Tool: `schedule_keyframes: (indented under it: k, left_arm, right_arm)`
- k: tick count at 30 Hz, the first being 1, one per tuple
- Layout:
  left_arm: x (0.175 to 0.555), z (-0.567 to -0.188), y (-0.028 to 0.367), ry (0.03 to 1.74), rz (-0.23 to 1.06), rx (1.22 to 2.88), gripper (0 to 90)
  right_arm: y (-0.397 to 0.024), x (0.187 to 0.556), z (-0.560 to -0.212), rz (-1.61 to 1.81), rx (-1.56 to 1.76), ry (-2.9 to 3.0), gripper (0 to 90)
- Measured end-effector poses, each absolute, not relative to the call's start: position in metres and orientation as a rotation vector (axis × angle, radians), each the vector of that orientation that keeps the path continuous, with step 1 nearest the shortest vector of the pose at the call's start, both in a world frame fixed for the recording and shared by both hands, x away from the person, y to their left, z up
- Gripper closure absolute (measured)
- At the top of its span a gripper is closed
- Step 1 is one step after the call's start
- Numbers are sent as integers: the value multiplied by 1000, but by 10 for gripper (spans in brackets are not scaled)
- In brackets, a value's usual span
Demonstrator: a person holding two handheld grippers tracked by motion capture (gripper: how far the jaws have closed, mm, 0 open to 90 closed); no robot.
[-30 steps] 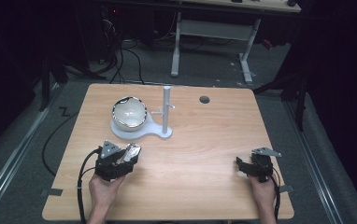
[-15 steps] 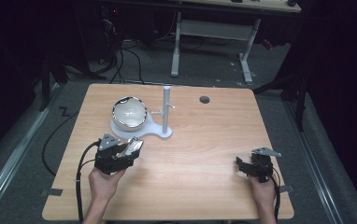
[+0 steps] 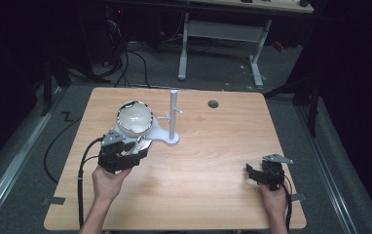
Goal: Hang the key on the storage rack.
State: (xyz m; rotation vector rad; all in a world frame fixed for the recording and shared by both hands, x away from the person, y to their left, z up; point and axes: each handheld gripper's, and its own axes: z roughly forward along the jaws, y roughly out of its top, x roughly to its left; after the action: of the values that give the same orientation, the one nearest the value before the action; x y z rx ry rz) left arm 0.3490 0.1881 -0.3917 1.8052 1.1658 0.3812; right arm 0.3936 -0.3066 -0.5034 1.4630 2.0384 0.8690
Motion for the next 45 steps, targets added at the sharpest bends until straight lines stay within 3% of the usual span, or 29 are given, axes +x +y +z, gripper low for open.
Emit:
schedule_keyframes:
  k: [45]
  left_arm:
    - [406, -345, 174, 1088, 298, 1780, 452]
  right_arm:
    - [-307, 394, -503, 869, 1463, 2039, 279]
